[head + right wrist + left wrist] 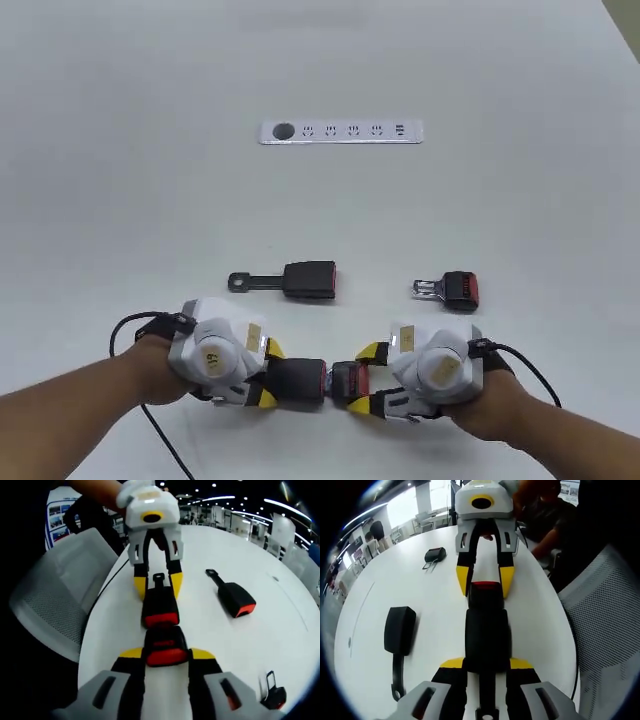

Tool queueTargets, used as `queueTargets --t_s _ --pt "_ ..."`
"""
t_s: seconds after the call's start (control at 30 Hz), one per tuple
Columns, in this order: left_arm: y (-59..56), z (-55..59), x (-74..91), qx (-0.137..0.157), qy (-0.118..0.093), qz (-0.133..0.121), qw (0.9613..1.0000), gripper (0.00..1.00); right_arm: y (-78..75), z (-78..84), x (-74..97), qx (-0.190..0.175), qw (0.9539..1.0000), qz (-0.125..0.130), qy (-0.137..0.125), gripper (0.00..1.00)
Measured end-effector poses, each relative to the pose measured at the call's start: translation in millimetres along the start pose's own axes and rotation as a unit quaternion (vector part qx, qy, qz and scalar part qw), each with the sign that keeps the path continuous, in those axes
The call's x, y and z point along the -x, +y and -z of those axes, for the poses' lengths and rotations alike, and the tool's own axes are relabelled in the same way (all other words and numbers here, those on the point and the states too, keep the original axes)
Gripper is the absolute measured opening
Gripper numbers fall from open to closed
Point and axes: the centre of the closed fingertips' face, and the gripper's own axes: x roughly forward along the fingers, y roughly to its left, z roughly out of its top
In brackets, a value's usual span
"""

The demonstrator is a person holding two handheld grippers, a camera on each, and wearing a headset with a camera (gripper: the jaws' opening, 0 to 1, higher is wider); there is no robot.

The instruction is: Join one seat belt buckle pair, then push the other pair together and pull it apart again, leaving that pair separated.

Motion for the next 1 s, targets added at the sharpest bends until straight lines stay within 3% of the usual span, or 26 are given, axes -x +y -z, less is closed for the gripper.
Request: queueTargets --t_s 0.33,1.0 --pt "-0.8 -0.5 0.6 -0.014 -0.027 -0.001 0.9995 0.29 0.8 -0.1 2.1 0.008 0.9992 0.008 -0.038 0.31" --pt "0.3 -0.7 0.4 -0.028 -0.061 -0.001 0.9977 0.29 0.8 0.6 2.8 -0.001 0.9980 0.009 -0.062 0.30"
